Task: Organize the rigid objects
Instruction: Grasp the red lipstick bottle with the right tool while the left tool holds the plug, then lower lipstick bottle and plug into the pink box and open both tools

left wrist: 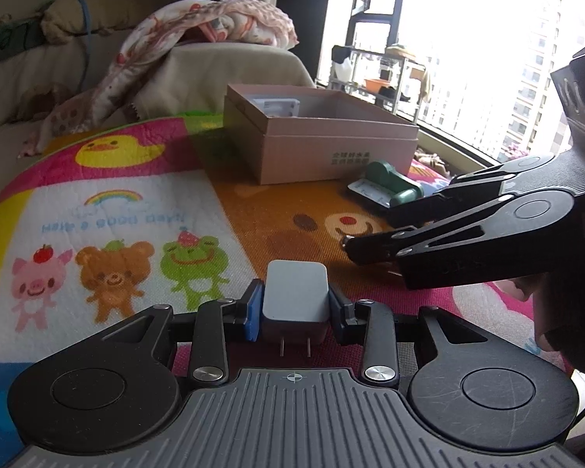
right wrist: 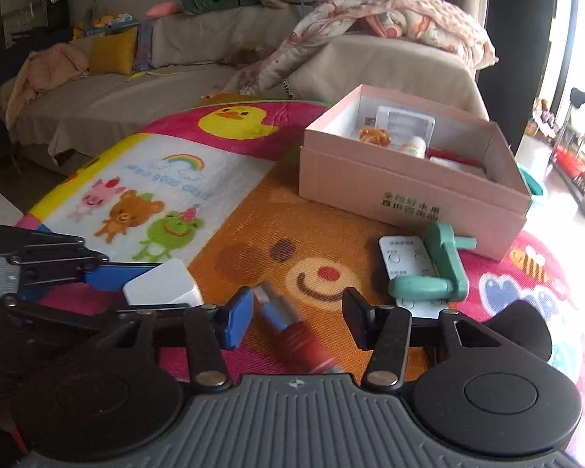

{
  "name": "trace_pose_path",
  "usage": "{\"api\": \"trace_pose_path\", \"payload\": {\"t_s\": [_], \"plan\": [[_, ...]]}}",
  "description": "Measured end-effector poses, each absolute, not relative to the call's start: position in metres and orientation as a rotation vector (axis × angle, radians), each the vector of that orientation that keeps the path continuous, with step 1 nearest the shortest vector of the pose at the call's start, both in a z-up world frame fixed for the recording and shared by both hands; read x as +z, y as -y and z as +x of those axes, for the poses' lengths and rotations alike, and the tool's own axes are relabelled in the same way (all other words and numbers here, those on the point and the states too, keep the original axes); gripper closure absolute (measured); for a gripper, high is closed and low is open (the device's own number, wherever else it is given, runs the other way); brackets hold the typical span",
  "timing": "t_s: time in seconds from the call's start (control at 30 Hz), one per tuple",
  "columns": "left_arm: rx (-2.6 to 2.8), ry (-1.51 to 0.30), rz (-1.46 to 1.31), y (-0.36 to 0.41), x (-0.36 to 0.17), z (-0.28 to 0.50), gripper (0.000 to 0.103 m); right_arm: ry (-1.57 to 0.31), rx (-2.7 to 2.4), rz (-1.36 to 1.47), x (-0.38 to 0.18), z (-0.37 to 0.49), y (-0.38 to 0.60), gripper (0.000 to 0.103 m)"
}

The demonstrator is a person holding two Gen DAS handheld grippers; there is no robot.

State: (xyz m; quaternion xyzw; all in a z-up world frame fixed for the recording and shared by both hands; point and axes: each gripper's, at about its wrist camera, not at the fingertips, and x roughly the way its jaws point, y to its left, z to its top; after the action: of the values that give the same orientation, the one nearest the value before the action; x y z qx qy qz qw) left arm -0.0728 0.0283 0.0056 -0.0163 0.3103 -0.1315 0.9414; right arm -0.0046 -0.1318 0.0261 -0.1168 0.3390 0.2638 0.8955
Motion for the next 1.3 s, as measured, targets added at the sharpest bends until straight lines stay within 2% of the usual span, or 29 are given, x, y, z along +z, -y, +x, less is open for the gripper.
{"api": "trace_pose_path", "payload": {"t_s": [0.03,0.1,0.23,0.6,0.8,1.0,1.07,1.13,1.27,1.3], "plan": [[-0.267,-0.633,-0.031,-0.028,0.006,-0.073,0.064,-0.713,0.541,-0.258,0.023,-0.002,0.129,0.06],[-0.26,-0.635,-0.022,-0.026,0.006,-0.074,0.064,-0.728,0.54,-0.277,0.019,-0.001,0.125,0.064],[-0.242,-0.638,0.028,-0.019,0.008,-0.075,0.065,-0.706,0.577,-0.347,0.019,-0.022,0.13,0.083],[-0.445,-0.585,0.067,-0.011,0.03,-0.08,0.066,-0.672,0.569,-0.287,0.056,-0.04,0.177,0.083],[-0.465,-0.464,0.052,-0.014,0.1,-0.006,0.066,-0.56,0.515,-0.19,0.107,0.003,0.199,0.083],[-0.422,-0.44,-0.081,-0.006,0.137,0.096,0.066,-0.508,0.385,-0.066,0.148,0.103,0.197,0.083],[-0.398,-0.552,-0.141,-0.004,0.131,0.134,0.066,-0.529,0.37,-0.017,0.155,0.139,0.196,0.075],[-0.371,-0.673,-0.222,-0.009,0.114,0.16,0.066,-0.541,0.306,0.018,0.157,0.16,0.199,0.053],[-0.329,-0.614,-0.216,-0.022,0.097,0.147,0.066,-0.545,0.264,0.049,0.143,0.143,0.226,0.046],[-0.321,-0.586,-0.199,-0.024,0.094,0.137,0.066,-0.542,0.266,0.053,0.137,0.13,0.234,0.038]]}}
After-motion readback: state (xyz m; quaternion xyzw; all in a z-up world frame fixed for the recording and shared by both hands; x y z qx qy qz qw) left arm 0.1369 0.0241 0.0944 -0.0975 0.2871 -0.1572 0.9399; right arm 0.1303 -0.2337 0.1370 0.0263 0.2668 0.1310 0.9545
